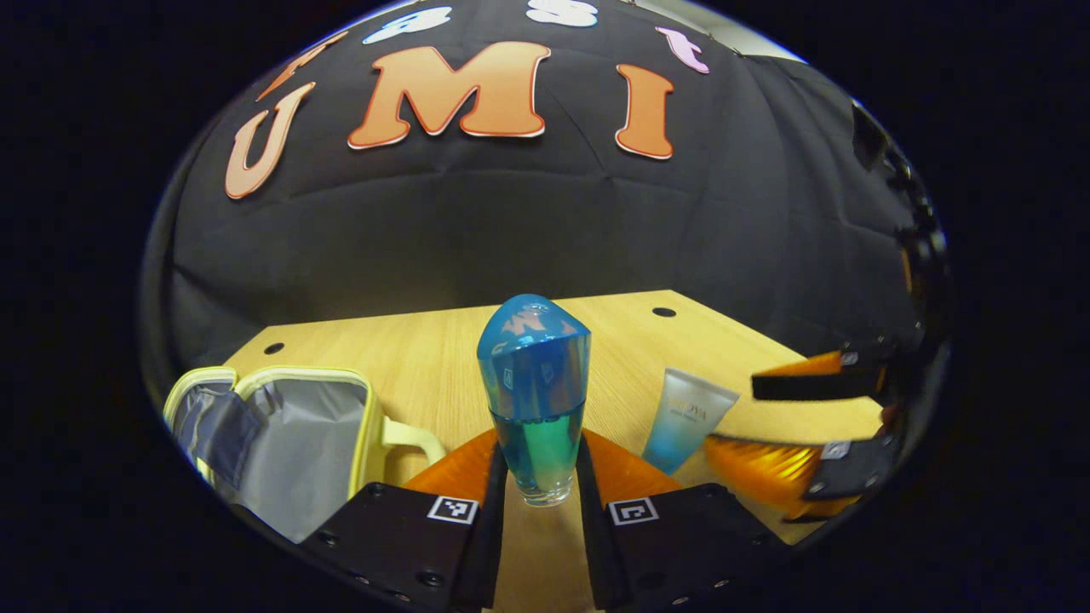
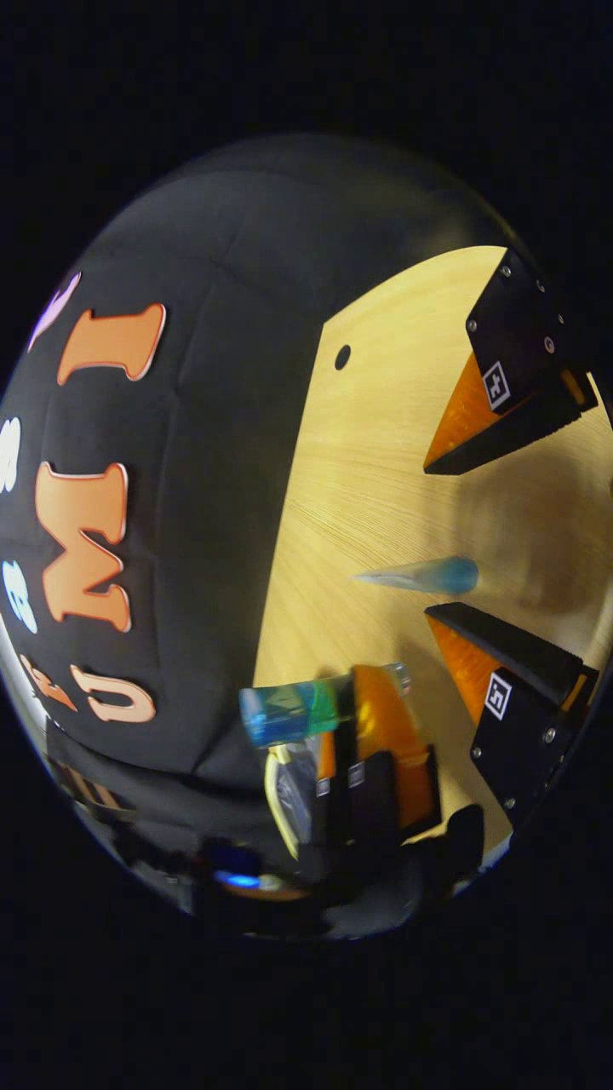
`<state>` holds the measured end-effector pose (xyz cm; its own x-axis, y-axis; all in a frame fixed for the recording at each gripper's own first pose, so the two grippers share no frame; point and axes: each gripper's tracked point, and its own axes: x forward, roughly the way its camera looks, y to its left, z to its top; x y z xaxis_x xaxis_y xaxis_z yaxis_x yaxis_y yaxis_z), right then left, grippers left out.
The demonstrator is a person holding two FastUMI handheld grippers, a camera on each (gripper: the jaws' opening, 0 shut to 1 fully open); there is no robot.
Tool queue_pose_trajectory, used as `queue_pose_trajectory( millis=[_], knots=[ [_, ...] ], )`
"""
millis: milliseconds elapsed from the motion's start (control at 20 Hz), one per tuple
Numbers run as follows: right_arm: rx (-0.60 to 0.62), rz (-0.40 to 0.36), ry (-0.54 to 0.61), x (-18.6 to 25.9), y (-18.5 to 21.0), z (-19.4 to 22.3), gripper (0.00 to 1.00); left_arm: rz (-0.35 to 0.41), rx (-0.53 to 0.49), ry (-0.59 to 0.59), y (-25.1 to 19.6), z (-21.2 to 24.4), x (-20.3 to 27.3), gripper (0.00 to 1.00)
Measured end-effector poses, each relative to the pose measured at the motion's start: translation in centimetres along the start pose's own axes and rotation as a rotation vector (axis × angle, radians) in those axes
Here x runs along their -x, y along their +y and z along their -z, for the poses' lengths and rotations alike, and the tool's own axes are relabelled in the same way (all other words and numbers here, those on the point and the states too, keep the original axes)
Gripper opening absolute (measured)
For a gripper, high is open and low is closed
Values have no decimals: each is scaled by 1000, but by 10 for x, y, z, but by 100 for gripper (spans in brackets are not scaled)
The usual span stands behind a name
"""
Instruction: First open the suitcase, pack the skin care products into it, and then close the suitcase.
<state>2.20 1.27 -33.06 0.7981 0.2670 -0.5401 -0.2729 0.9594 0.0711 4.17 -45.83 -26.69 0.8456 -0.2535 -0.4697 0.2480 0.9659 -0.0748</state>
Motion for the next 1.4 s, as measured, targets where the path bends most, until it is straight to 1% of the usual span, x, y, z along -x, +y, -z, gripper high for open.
queue_pose_trajectory(
  millis=[50,150,200,250,300,350,400,450,500,600,700,850,900,950,1100,1150,1200,1400],
  knots=[
    [1,-17,7,-7,4,2,95,-9,-4,-9,3,-7,6,41],
    [2,-53,27,-22,13,7,88,-32,-7,-26,10,-22,20,41],
    [6,-68,35,-29,17,12,81,-46,-11,-34,15,-30,27,41],
    [10,-83,51,-36,22,16,72,-64,-13,-45,18,-33,35,43],
    [10,-93,60,-41,25,22,71,-81,-14,-52,25,-40,40,41],
    [6,-98,65,-46,27,24,67,-100,-13,-59,32,-42,47,41],
    [-1,-100,65,-51,26,25,55,-117,-16,-64,37,-45,53,41],
    [-24,-112,63,-47,29,19,41,-137,-24,-69,43,-48,59,41],
    [-38,-127,83,-47,34,21,42,-154,-30,-71,49,-52,65,41],
    [-53,-126,79,-36,35,8,41,-178,-27,-73,61,-61,77,41],
    [-54,-124,51,-16,36,-18,40,-195,-16,-89,70,-78,90,39],
    [-54,-120,0,9,36,-56,40,-215,-10,-119,87,-104,110,41],
    [-52,-118,-17,17,37,-68,40,-217,-10,-128,91,-111,116,42],
    [-51,-112,-37,23,38,-80,40,-219,-9,-136,95,-119,122,41],
    [-49,-103,-90,44,42,-116,40,-222,-6,-155,109,-135,137,41],
    [-44,-98,-107,50,44,-128,40,-220,-1,-157,114,-139,142,41],
    [-39,-98,-124,55,48,-138,40,-221,2,-158,120,-143,146,43],
    [-12,-91,-191,69,63,-171,40,-222,11,-160,151,-150,160,41]
  ],
)
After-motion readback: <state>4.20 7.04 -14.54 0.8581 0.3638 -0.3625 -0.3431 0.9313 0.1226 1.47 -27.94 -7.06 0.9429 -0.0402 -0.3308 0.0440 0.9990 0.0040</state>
